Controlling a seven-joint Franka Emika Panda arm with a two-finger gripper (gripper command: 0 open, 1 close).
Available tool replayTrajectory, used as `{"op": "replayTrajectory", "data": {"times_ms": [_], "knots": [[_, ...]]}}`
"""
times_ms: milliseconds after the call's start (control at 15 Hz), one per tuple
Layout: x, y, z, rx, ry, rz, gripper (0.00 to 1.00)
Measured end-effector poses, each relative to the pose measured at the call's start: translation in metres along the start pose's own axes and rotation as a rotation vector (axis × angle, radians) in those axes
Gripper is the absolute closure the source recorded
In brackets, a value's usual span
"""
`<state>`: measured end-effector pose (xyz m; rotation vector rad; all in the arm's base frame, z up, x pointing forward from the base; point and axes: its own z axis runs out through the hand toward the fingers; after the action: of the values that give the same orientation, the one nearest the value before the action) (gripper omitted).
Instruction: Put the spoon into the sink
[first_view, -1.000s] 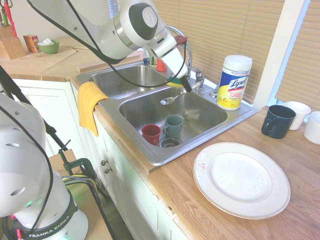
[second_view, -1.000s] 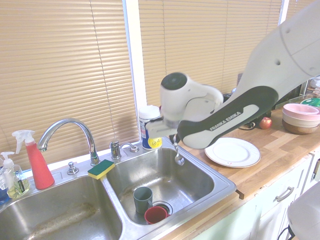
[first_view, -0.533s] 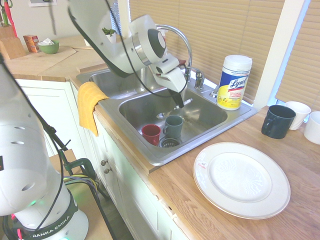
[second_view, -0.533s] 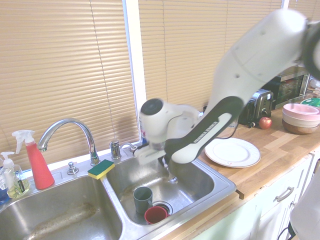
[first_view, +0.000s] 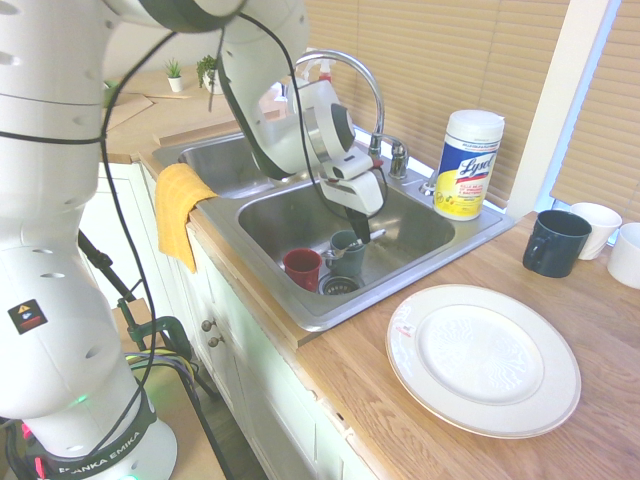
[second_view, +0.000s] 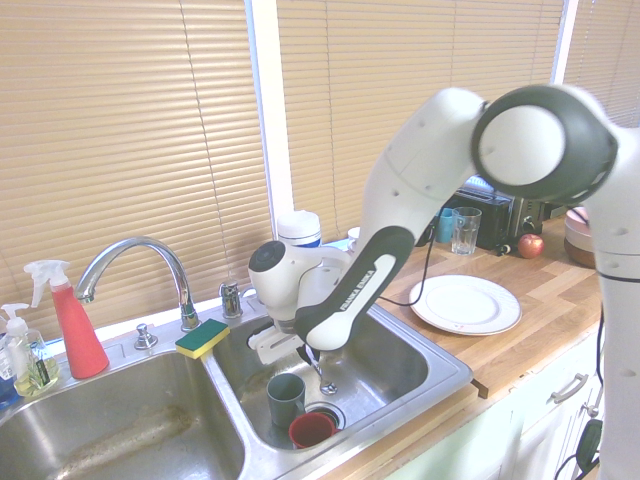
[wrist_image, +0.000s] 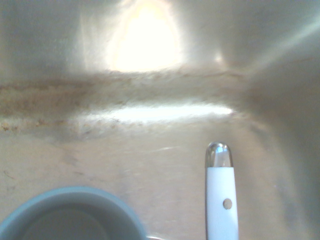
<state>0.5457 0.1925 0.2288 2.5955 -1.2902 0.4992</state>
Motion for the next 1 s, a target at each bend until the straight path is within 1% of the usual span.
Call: {"op": "replayTrajectory", "data": {"times_ms": [333,600,733,1000], "knots": [[-0.018,0.007,0.046,-0.080,-0.028,-0.034,1.00],[-0.021,0.016,0.069,-0.155,-0.078,-0.075,1.00],[-0.017,0.016,0.084,-0.196,-0.105,-0.071,1.00],[-0.004,0.000,0.104,-0.237,-0.145,-0.056,1.00]]}}
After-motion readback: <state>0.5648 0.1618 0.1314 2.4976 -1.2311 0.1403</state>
